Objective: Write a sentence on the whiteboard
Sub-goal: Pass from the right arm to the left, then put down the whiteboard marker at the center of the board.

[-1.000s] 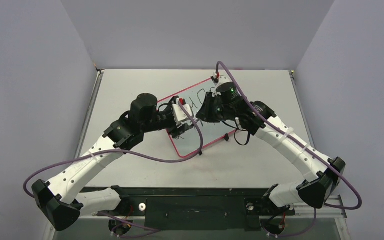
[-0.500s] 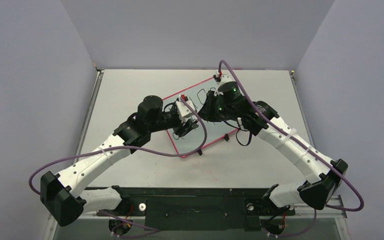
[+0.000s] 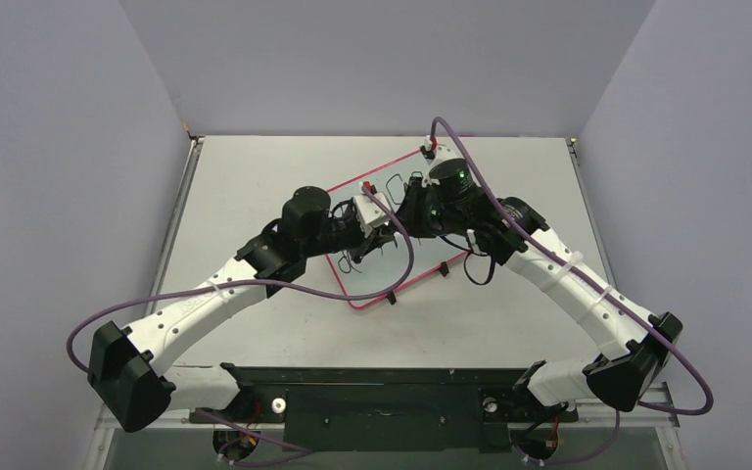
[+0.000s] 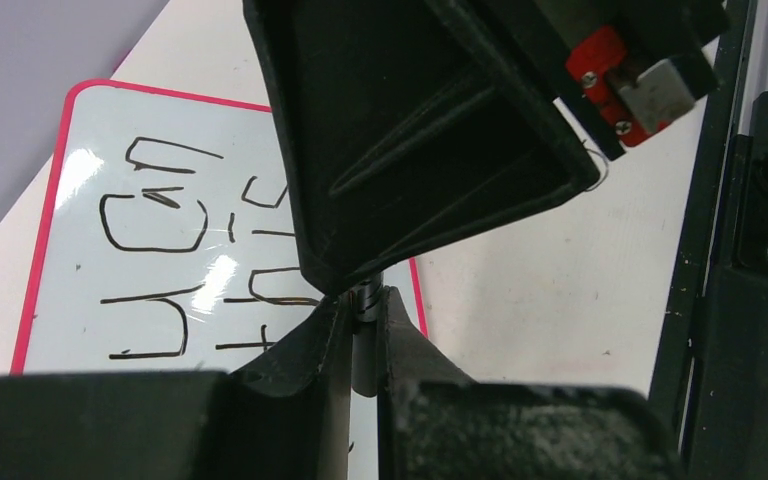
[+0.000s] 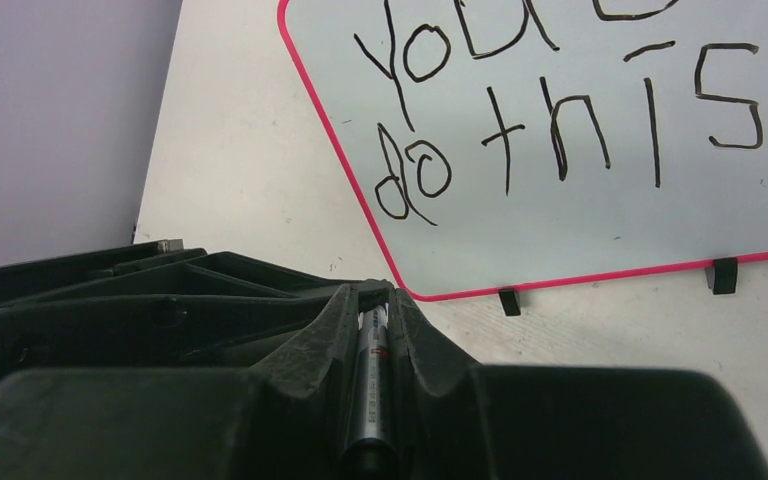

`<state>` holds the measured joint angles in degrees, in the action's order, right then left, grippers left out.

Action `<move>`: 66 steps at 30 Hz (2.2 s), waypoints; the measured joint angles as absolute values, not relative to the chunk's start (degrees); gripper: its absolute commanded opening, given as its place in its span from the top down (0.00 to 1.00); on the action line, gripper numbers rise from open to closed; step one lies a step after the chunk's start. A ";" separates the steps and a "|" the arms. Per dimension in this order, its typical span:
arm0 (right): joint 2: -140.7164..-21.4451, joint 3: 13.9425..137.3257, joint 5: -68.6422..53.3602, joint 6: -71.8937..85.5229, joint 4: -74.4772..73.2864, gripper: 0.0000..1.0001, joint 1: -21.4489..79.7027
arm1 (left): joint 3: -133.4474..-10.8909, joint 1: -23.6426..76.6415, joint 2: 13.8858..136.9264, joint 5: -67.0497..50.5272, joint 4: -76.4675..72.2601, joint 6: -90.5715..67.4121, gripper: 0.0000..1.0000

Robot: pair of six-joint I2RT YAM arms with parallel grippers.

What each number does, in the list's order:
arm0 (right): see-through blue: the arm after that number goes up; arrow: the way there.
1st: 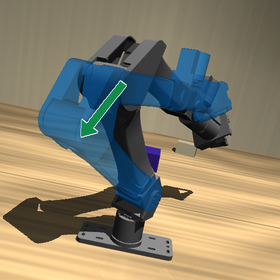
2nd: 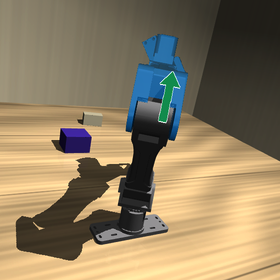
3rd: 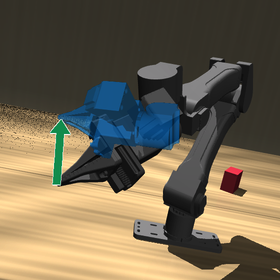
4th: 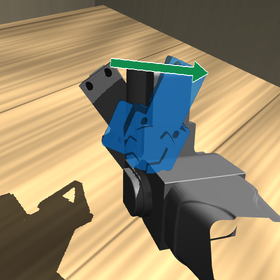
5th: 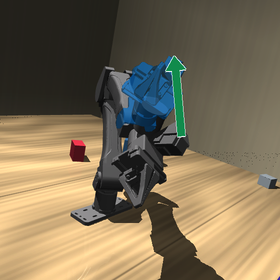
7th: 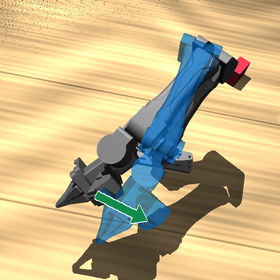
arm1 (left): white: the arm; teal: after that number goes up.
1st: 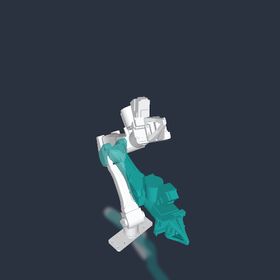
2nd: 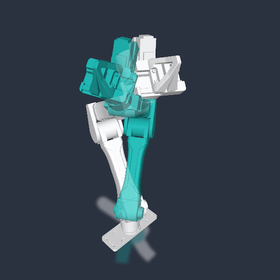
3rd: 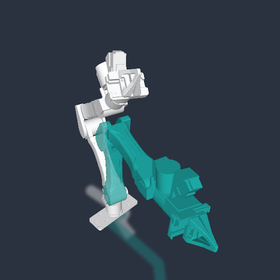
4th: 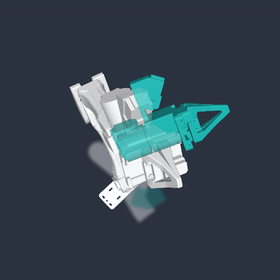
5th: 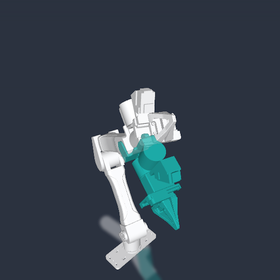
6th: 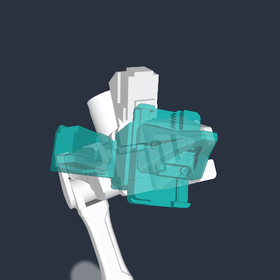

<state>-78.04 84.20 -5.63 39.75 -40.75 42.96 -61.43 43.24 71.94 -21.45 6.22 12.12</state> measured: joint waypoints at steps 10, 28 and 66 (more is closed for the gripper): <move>-77.06 84.23 -4.54 39.03 -40.77 0.20 42.39 | -61.36 43.51 72.34 -19.73 7.46 10.76 1.00; -71.00 88.51 6.83 29.56 -42.11 0.15 38.63 | -54.89 29.87 54.11 0.58 17.76 -6.98 1.00; -67.64 78.59 9.02 28.97 -41.21 0.14 38.63 | -27.86 15.99 65.17 6.68 13.76 -35.40 0.53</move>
<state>-67.64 78.59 9.02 28.97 -41.21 38.63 -27.86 15.99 65.17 6.68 13.76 -35.40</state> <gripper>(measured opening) 0.860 0.373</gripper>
